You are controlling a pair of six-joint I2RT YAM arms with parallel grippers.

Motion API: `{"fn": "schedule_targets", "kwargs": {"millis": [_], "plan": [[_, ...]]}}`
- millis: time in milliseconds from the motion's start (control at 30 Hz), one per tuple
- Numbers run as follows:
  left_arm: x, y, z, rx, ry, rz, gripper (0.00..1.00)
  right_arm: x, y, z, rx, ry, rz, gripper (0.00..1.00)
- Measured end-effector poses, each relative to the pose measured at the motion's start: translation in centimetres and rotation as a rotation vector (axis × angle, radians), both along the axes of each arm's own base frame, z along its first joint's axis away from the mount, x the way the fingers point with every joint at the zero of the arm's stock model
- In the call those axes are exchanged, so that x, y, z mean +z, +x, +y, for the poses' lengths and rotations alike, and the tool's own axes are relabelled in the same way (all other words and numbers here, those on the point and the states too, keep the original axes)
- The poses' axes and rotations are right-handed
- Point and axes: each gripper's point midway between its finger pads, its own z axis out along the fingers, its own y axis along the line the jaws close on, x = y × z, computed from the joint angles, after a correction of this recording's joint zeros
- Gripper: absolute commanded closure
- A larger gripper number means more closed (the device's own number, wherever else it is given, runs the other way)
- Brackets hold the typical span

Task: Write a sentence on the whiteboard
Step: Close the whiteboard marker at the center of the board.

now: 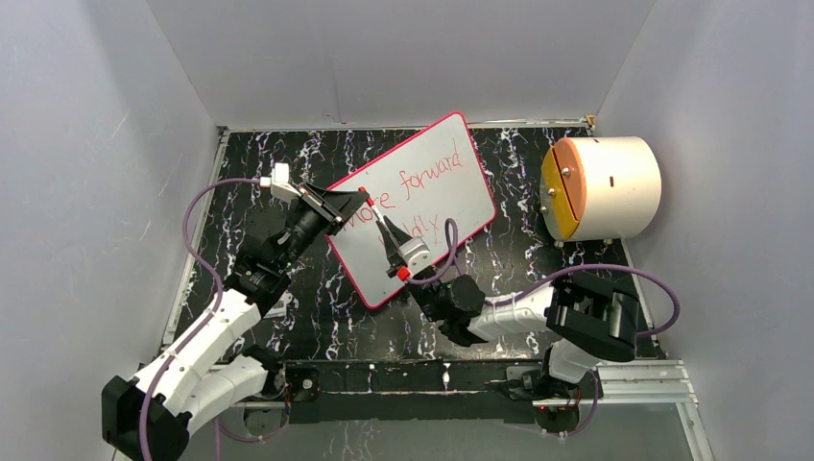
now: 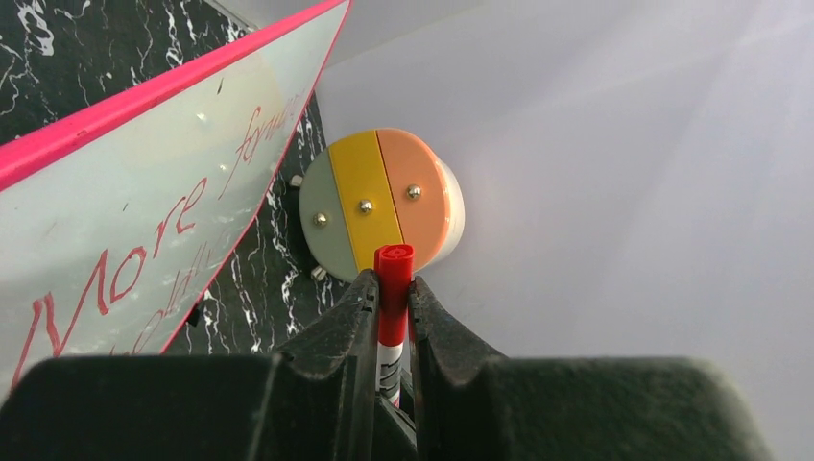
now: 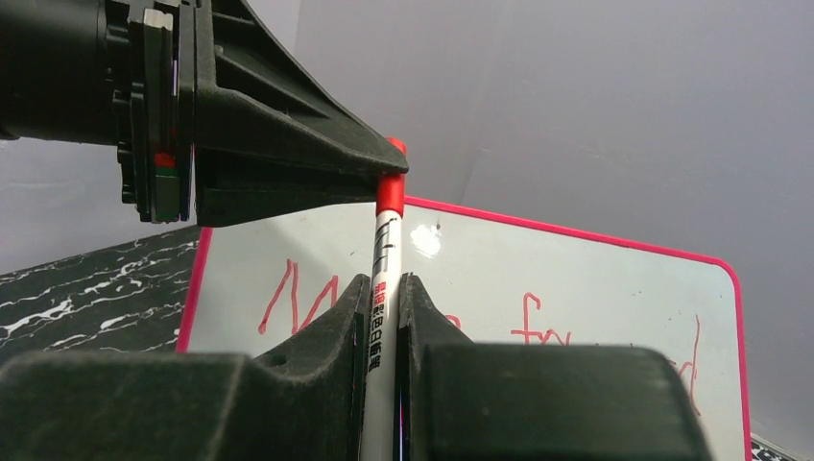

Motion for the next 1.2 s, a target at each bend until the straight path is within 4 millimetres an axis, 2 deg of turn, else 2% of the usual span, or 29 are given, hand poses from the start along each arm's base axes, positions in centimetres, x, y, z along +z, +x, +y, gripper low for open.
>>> {"fn": "schedule_targets", "kwargs": {"millis": [200, 433, 500, 600, 733, 800, 900, 1033, 1133, 1200], "plan": [[-0.3, -0.1, -0.5, 0.042, -0.016, -0.033, 1.00, 0.1, 0.1, -0.4, 0.005, 0.026, 0.019, 1.00], [0.5, -1.3, -1.9, 0.038, -0.038, -0.095, 1.00, 1.0, -0.5, -1.7, 0.084, 0.163, 0.093, 1.00], [1.0, -1.9, -2.4, 0.017, -0.052, -0.120, 1.00, 1.8, -0.6, -2.0, 0.112, 0.214, 0.110, 1.00], [0.6, -3.9, -4.0, -0.078, -0.046, -0.127, 1.00, 2.8, -0.5, -2.5, 0.145, 0.272, 0.122, 1.00], [0.8, -4.9, -4.2, -0.110, -0.044, -0.148, 1.00, 3.1, -0.7, -3.3, 0.178, 0.306, 0.138, 1.00], [0.3, -5.6, -4.2, -0.130, -0.028, -0.139, 0.98, 3.6, -1.0, -3.7, 0.199, 0.325, 0.137, 1.00], [-0.8, -6.0, -4.1, -0.134, 0.018, -0.110, 0.83, 3.9, -1.5, -4.5, 0.211, 0.333, 0.136, 1.00], [-1.9, -5.7, -3.7, -0.112, 0.081, -0.078, 0.61, 3.0, -1.8, -5.3, 0.204, 0.294, 0.152, 1.00], [-1.6, -5.4, -3.4, -0.088, 0.101, -0.071, 0.47, 2.2, -1.8, -5.4, 0.193, 0.250, 0.162, 1.00], [-0.9, -5.1, -3.2, -0.070, 0.108, -0.069, 0.43, 1.7, -1.7, -5.3, 0.181, 0.215, 0.162, 1.00]]}}
